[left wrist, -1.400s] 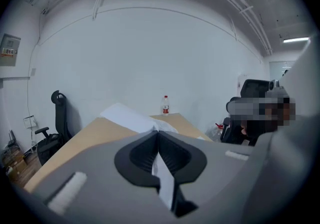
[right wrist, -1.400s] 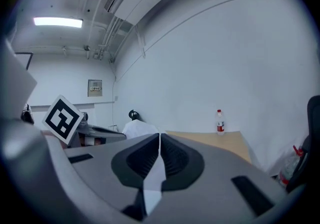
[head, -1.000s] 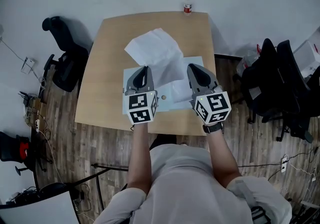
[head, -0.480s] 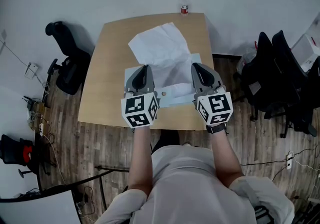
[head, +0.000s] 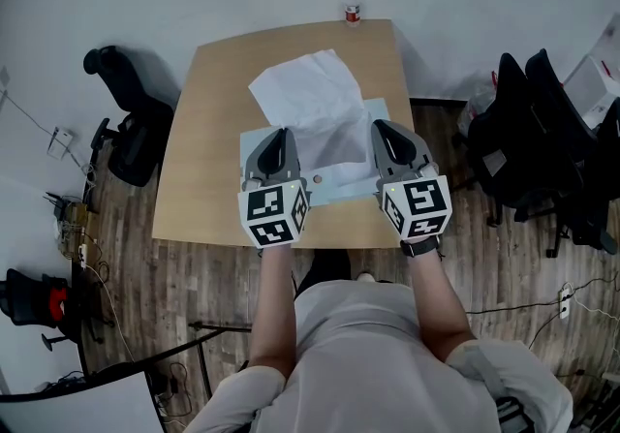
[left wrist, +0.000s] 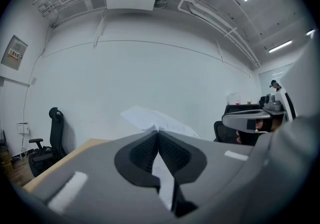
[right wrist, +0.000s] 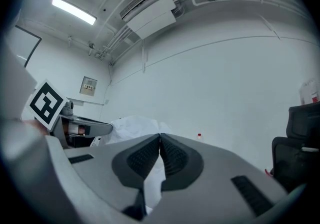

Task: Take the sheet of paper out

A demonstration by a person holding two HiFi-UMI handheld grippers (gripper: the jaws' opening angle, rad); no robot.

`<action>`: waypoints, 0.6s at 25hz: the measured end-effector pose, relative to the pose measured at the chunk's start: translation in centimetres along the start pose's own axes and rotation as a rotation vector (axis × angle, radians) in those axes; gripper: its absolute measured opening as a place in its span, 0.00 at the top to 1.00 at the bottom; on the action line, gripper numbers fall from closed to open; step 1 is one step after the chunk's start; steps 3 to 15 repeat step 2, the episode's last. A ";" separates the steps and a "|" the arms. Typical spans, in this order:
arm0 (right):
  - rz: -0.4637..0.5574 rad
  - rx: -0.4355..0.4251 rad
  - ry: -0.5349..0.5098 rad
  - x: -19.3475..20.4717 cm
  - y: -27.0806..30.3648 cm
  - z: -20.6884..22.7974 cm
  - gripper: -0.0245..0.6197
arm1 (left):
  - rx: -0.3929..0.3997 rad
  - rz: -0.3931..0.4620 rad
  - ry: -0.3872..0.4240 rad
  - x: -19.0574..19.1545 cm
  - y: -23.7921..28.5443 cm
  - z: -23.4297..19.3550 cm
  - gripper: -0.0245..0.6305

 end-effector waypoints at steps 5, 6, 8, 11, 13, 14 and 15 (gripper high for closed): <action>-0.006 0.000 0.002 0.2 0.6 0.0 0.94 | 0.002 -0.009 -0.002 0.3 0.6 -0.5 0.94; -0.006 0.000 0.002 0.2 0.6 0.0 0.94 | 0.002 -0.009 -0.002 0.3 0.6 -0.5 0.94; -0.006 0.000 0.002 0.2 0.6 0.0 0.94 | 0.002 -0.009 -0.002 0.3 0.6 -0.5 0.94; -0.006 0.000 0.002 0.2 0.6 0.0 0.94 | 0.002 -0.009 -0.002 0.3 0.6 -0.5 0.94; -0.006 0.000 0.002 0.2 0.6 0.0 0.94 | 0.002 -0.009 -0.002 0.3 0.6 -0.5 0.94; -0.006 0.000 0.002 0.2 0.6 0.0 0.94 | 0.002 -0.009 -0.002 0.3 0.6 -0.5 0.94; -0.006 0.000 0.002 0.2 0.6 0.0 0.94 | 0.002 -0.009 -0.002 0.3 0.6 -0.5 0.94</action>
Point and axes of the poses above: the fingertips, and each gripper's own axes: y forward along the fingers, z to its right, x out of its underside, the point moved 1 cm from there along -y, backward along the fingers, and after that the axes turned 9 degrees about x, right-handed, at the moved point
